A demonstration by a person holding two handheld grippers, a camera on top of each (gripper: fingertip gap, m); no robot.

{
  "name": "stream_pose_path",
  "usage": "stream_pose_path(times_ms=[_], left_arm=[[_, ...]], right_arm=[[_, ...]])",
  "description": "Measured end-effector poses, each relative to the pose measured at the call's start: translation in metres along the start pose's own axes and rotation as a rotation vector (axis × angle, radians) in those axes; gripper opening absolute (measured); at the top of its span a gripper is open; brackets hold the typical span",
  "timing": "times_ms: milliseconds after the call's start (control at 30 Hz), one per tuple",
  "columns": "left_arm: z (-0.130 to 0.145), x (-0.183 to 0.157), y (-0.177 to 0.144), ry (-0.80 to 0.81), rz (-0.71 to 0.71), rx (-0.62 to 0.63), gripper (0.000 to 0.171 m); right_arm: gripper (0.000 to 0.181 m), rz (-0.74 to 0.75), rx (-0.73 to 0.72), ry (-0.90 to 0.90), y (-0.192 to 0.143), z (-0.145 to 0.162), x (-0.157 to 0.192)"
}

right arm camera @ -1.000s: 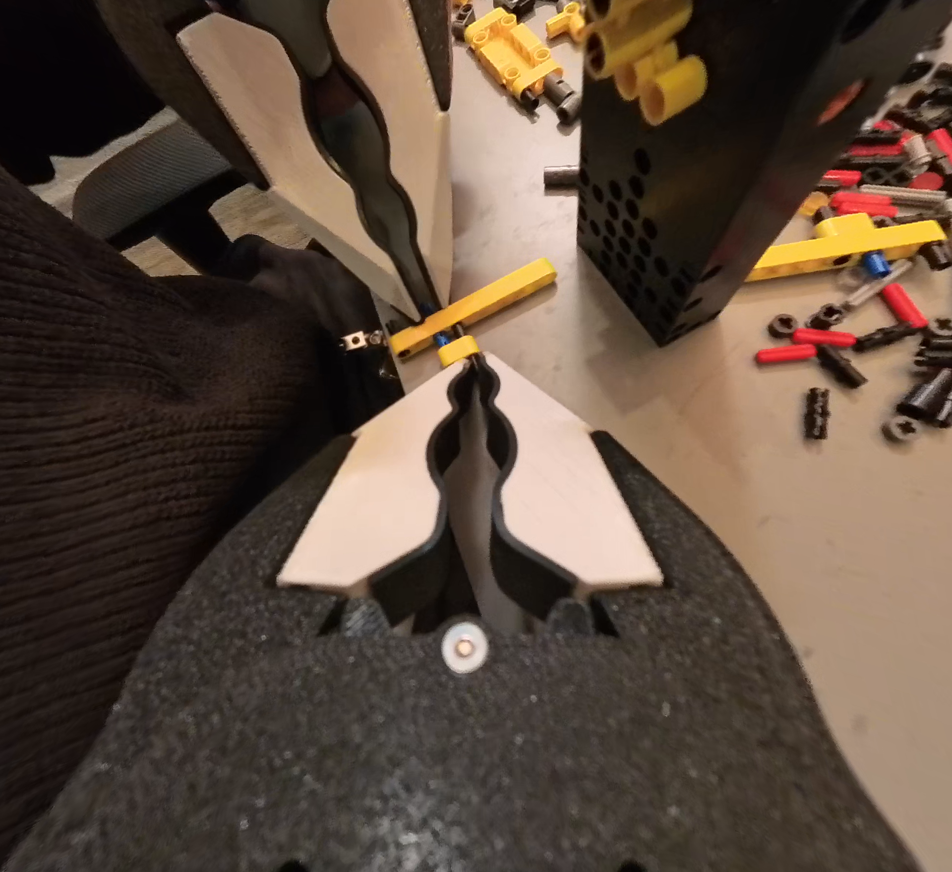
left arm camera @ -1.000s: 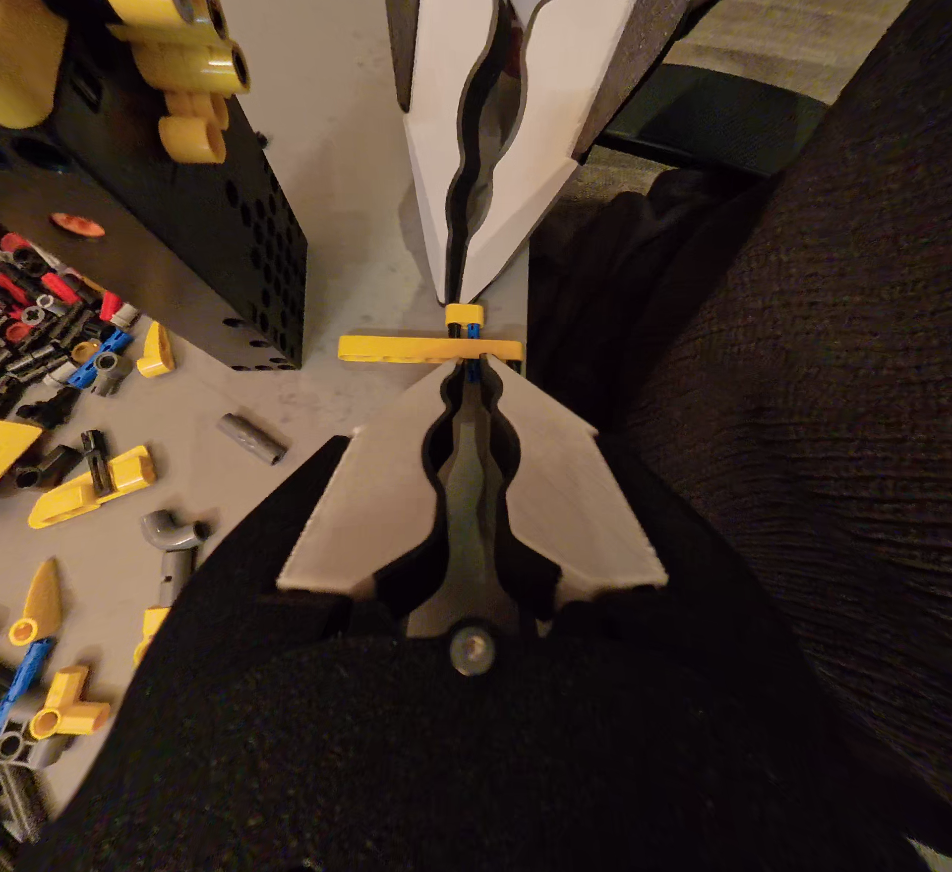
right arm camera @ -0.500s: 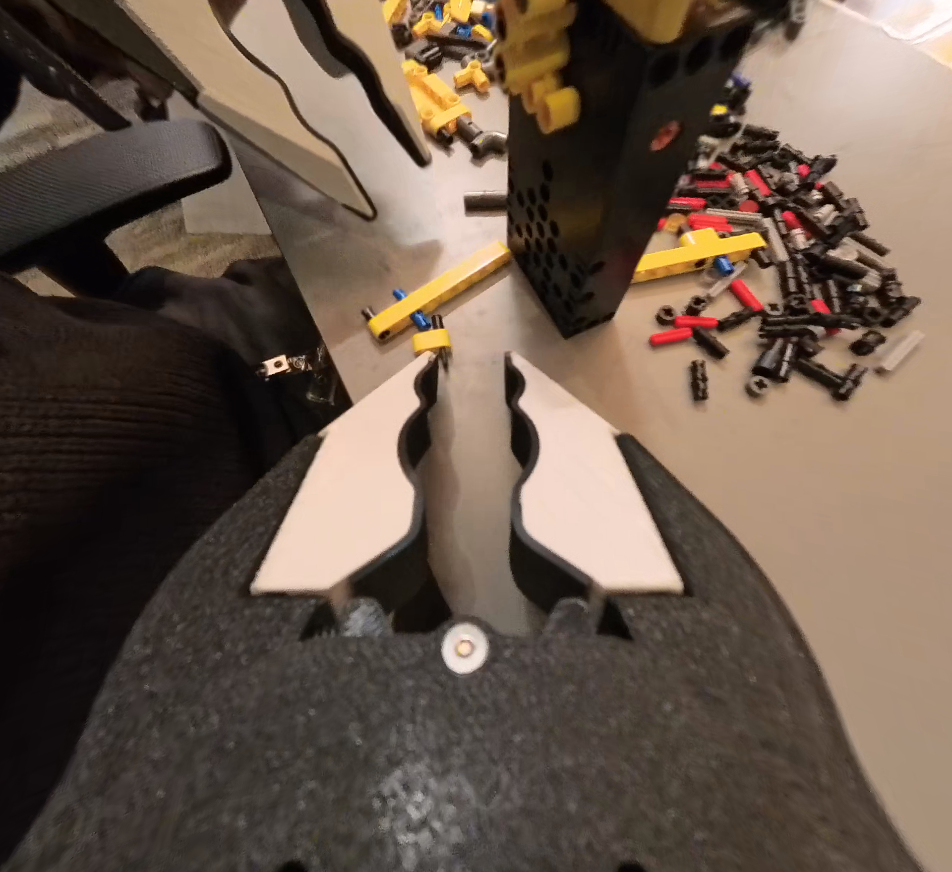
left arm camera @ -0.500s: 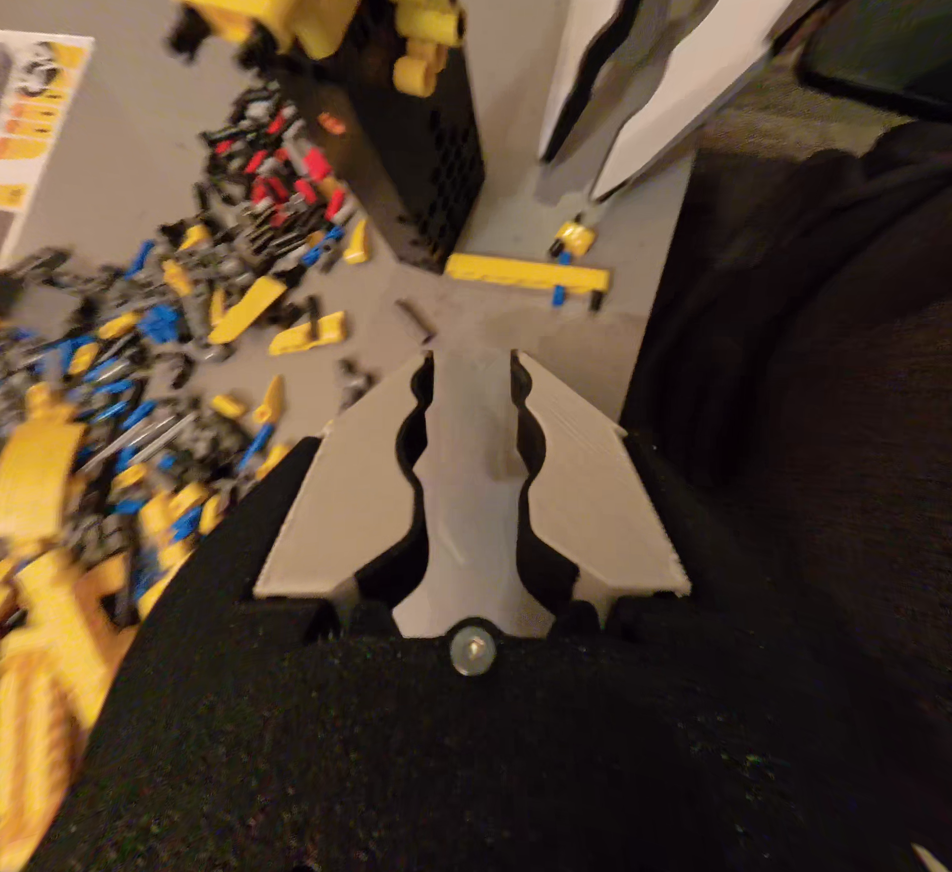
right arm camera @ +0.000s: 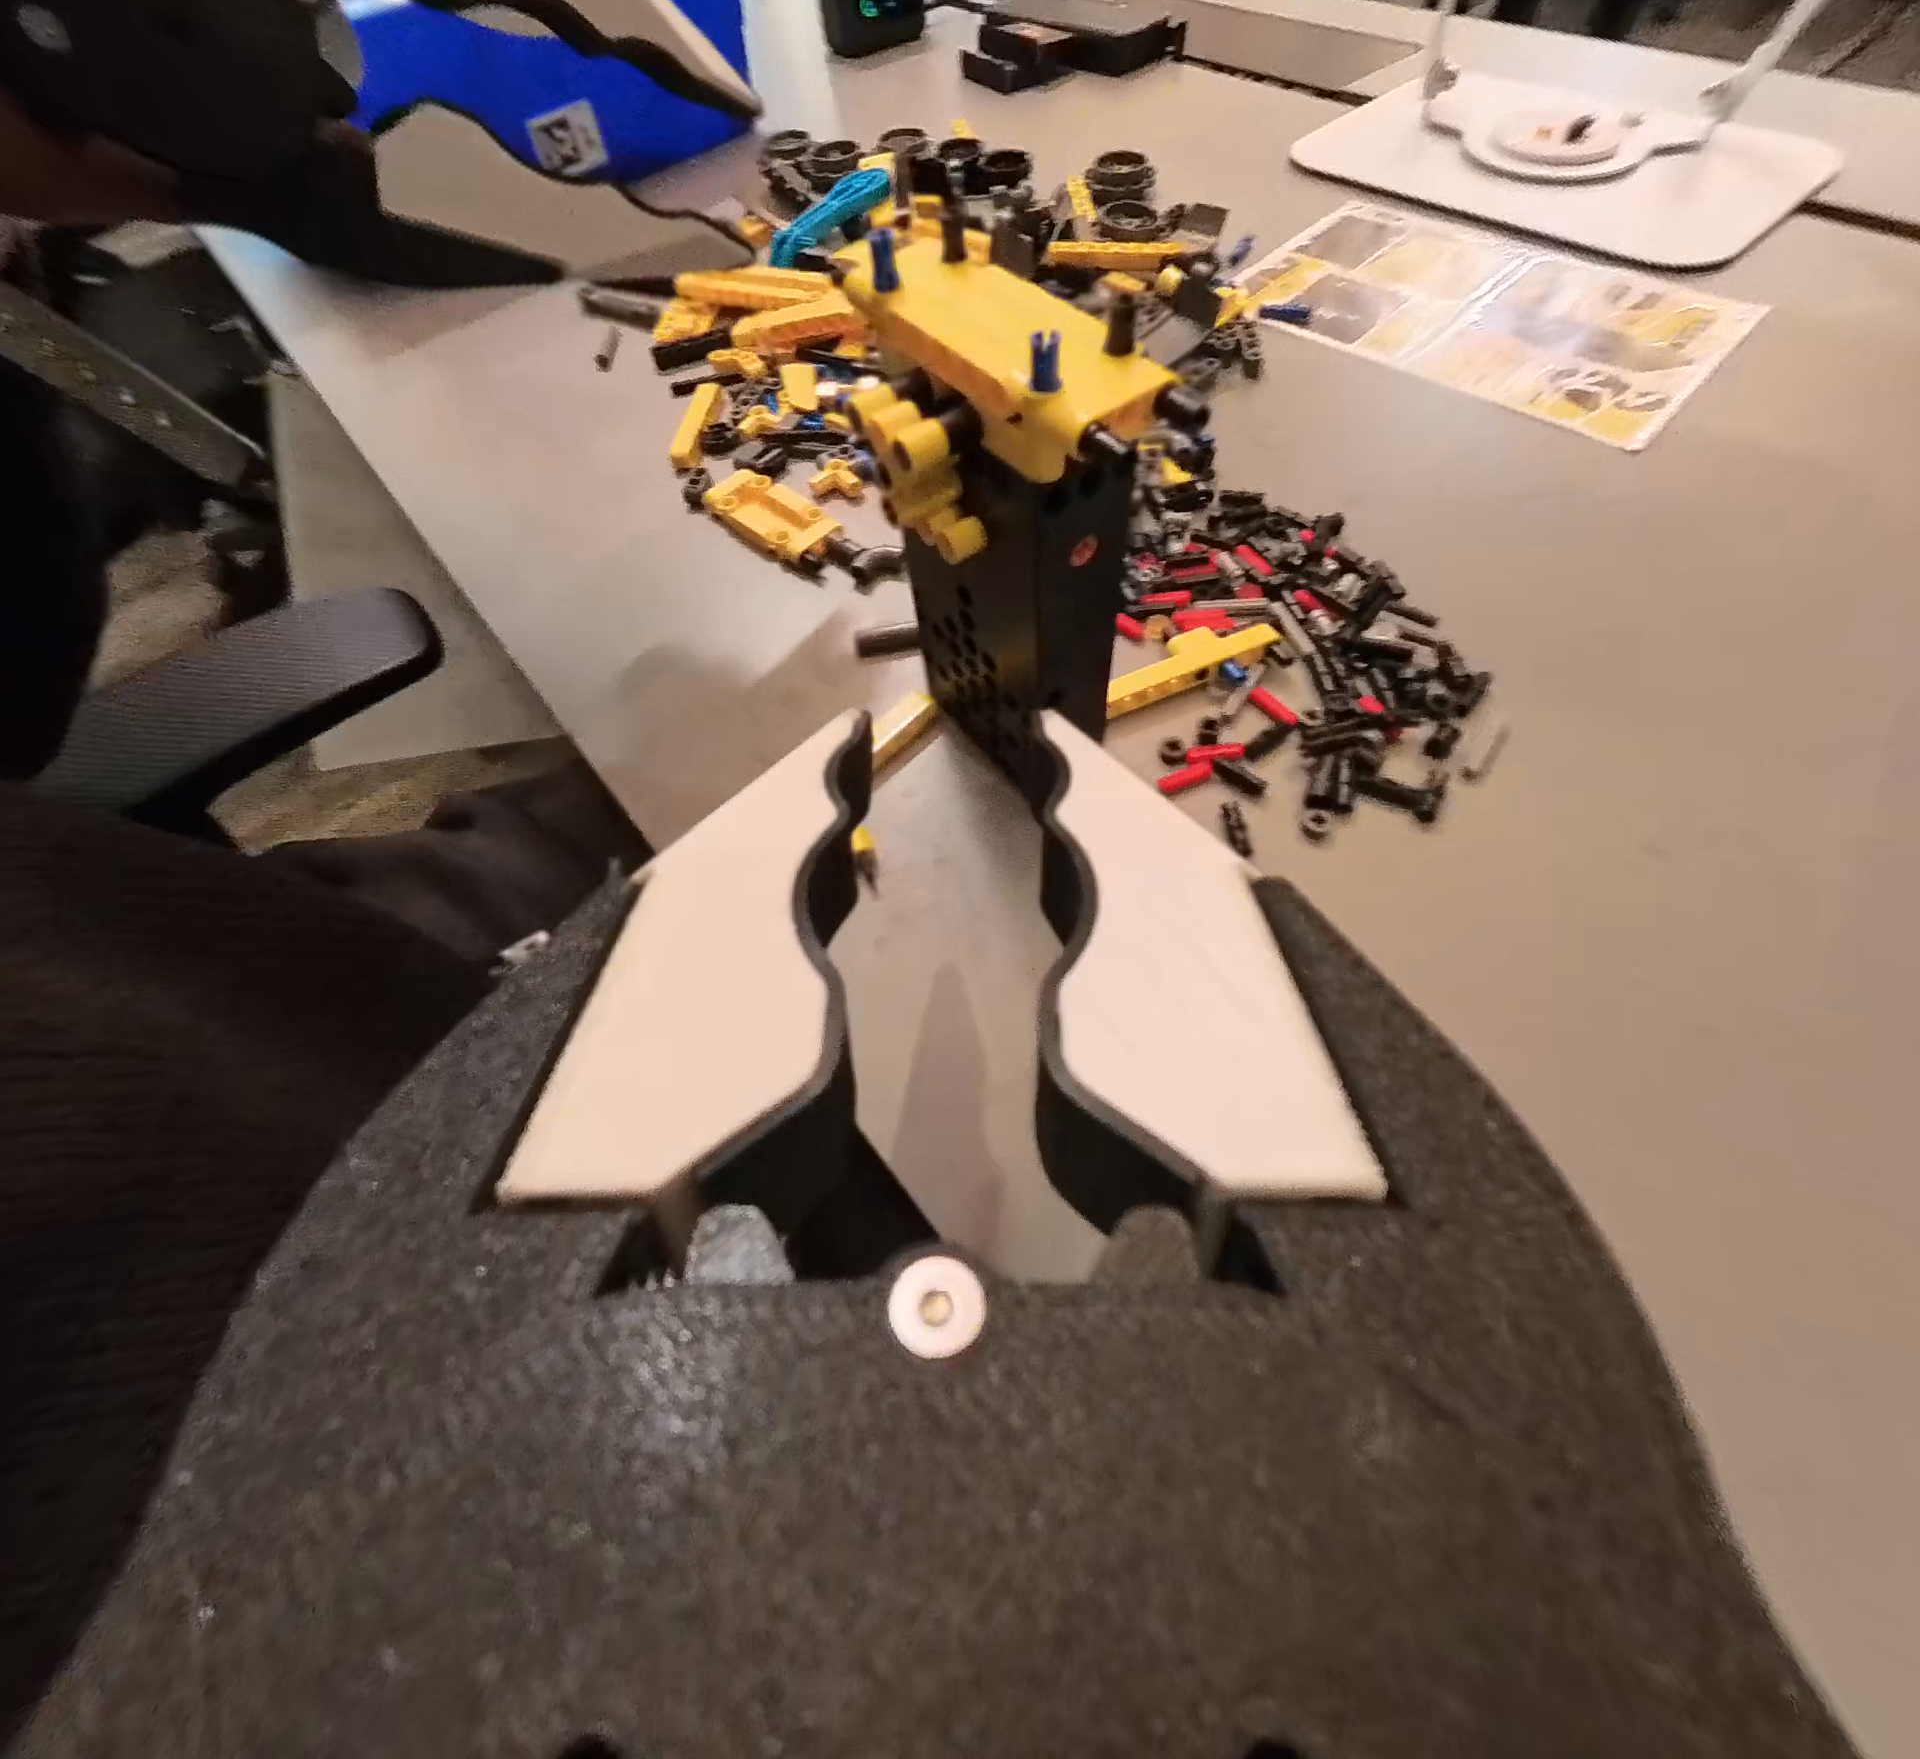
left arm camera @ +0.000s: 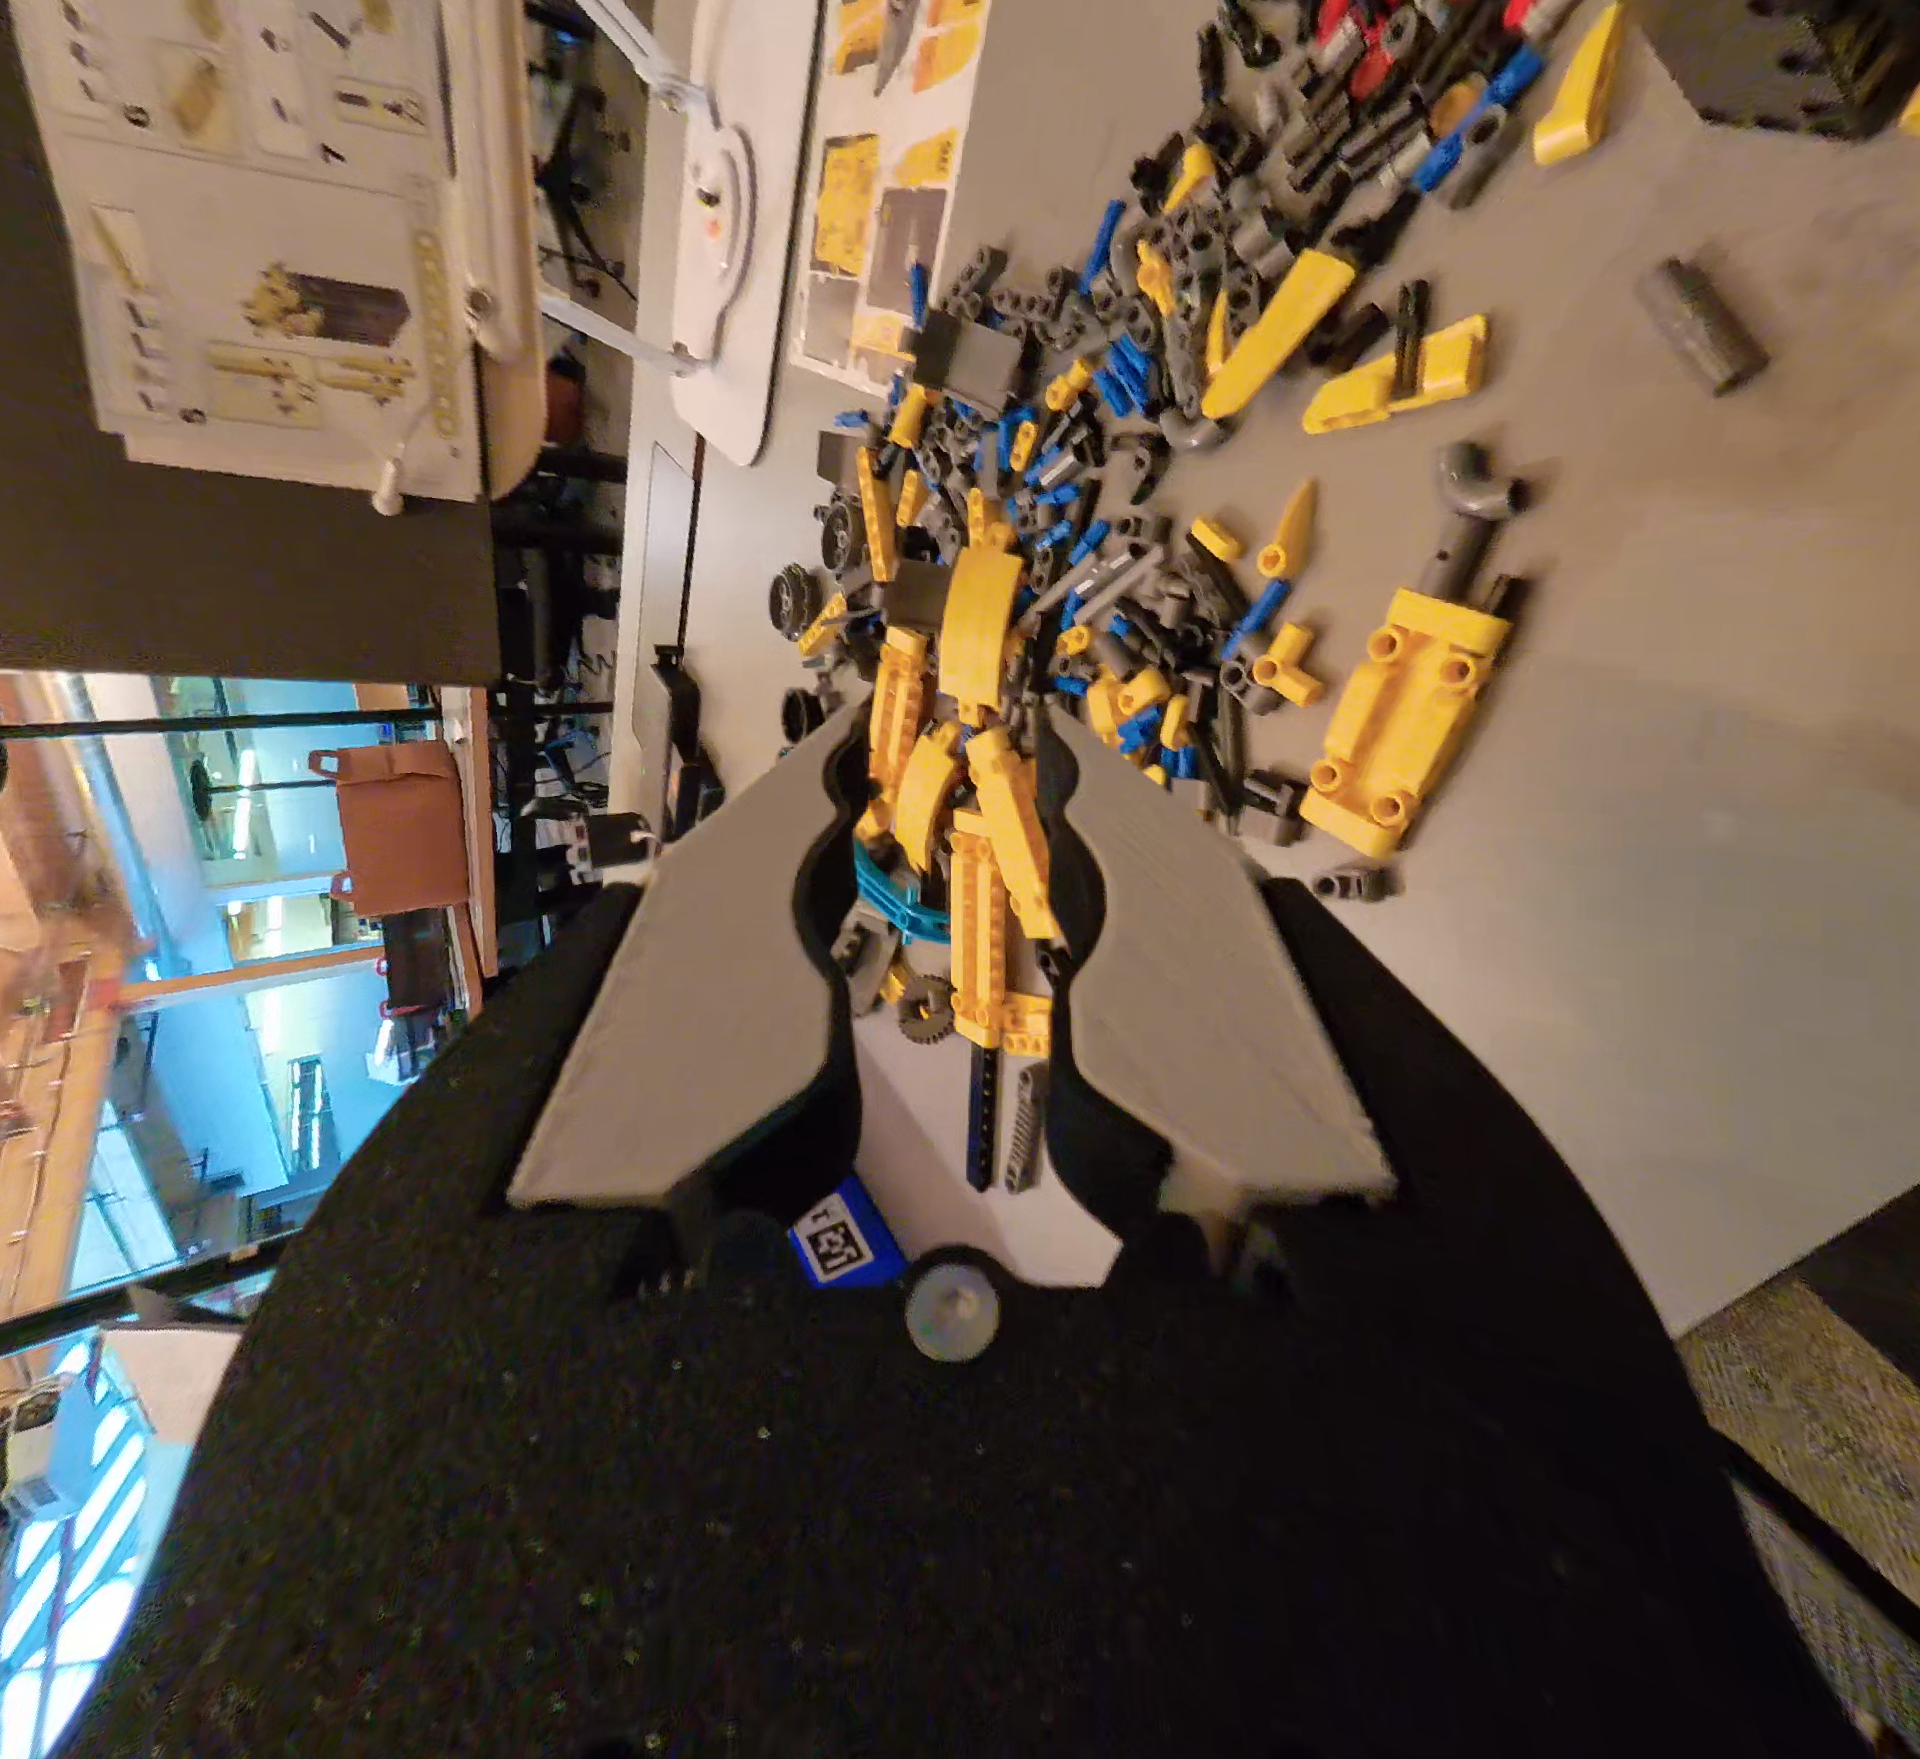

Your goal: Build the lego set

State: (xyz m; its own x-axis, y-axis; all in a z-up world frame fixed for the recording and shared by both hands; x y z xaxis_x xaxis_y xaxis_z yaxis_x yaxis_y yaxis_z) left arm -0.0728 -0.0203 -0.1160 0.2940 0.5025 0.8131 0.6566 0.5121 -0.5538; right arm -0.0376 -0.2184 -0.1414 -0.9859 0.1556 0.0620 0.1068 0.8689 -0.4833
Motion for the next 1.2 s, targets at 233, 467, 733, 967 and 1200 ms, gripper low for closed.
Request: stream_pose_path(times_ms=[233,467,733,967,1200], left_arm=[[-0.014,0.013,-0.004,-0.058,-0.002,-0.055,0.031],[-0.014,0.010,-0.002,-0.074,0.039,-0.091,0.031],[-0.009,0.013,0.003,-0.096,0.063,-0.107,0.031],[-0.010,0.017,-0.001,-0.105,0.067,-0.139,0.031],[-0.011,0.018,-0.004,-0.113,0.068,-0.157,0.031]], right_arm=[[0.030,0.219,0.016,-0.004,0.003,0.010,-0.040],[0.030,0.175,-0.061,0.154,0.006,0.015,-0.056],[0.030,0.180,-0.095,0.213,0.010,0.022,-0.064],[0.029,0.185,-0.107,0.205,0.013,0.025,-0.064],[0.029,0.117,-0.166,0.280,0.009,0.021,-0.064]])
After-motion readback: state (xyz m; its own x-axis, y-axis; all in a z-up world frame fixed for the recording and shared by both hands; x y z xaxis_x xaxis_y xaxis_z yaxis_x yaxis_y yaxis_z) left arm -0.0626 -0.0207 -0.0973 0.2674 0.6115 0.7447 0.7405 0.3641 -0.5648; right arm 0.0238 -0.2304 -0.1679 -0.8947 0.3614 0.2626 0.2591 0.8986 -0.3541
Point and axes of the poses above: each gripper's, where its closed fingertips meet, y out along the fingers, z out of its underside, x = y × z across the jaws, the point moved 1 cm from there along -y, back along the fingers, and after that the axes turned 6 degrees about x, right-handed, at the moved point
